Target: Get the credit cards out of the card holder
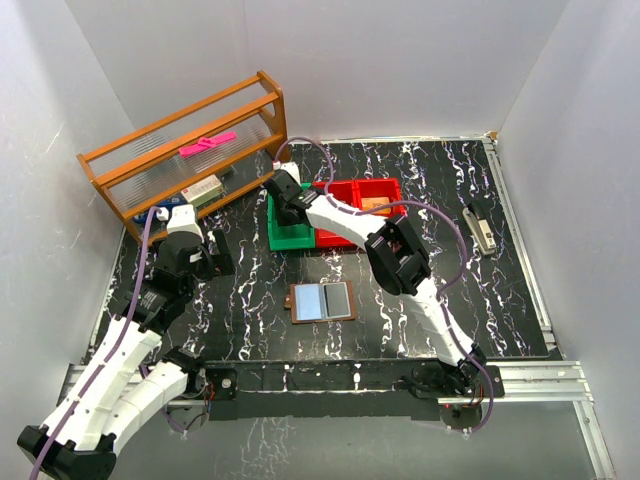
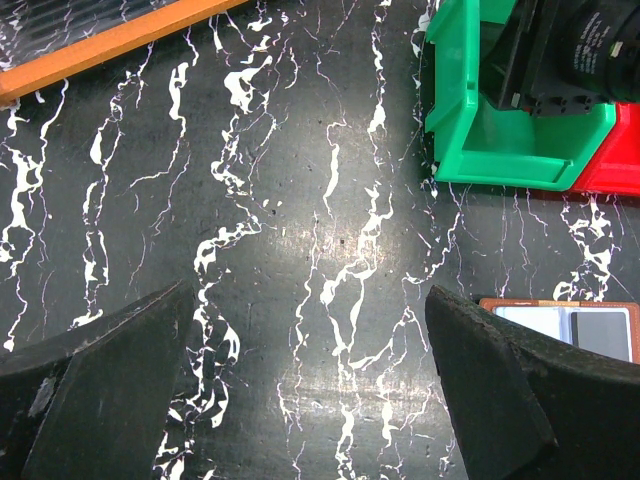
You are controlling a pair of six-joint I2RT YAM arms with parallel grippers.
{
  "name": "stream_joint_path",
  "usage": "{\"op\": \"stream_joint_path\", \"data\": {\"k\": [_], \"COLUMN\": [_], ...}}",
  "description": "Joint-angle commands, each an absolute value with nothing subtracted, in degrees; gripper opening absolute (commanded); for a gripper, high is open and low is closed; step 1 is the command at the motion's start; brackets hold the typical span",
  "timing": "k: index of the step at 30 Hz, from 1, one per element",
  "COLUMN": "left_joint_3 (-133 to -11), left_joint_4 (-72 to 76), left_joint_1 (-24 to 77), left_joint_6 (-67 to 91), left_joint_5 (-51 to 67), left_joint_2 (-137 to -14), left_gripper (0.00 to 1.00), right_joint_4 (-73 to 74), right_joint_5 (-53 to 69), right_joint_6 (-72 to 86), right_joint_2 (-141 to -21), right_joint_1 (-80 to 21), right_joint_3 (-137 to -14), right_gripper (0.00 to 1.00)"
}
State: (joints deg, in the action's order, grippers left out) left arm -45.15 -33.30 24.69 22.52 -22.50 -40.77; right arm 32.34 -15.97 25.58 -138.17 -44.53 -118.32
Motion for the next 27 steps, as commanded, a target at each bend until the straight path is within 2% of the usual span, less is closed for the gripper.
{"op": "stream_joint_path", "data": {"k": [1,12,27], "left_joint_3": [-45.29,-45.27,-45.31], "left_joint_4": [-33.7,-33.58,-33.67], "left_joint_1": [24.43,24.43,24.43], "left_joint_6": [22.04,21.98,22.06], "left_joint_5": [-23.1,-23.12,-23.2], "left_joint_2": [-40.43,-40.69,-40.78], "left_gripper": [0.99,0.99,0.99], "right_joint_4": [33.39,30.72,26.39], "right_joint_5": [-22.19,-28.58,-29.29], "right_joint_6": [25.5,25.39,24.64], "right_joint_2": [-139.17,-140.97,-142.36], "right_joint_1": [-45.66,-46.32,-46.27], "right_joint_3": [-120.89,-119.65,-119.66], "right_gripper": [0.27,0.28,0.33]}}
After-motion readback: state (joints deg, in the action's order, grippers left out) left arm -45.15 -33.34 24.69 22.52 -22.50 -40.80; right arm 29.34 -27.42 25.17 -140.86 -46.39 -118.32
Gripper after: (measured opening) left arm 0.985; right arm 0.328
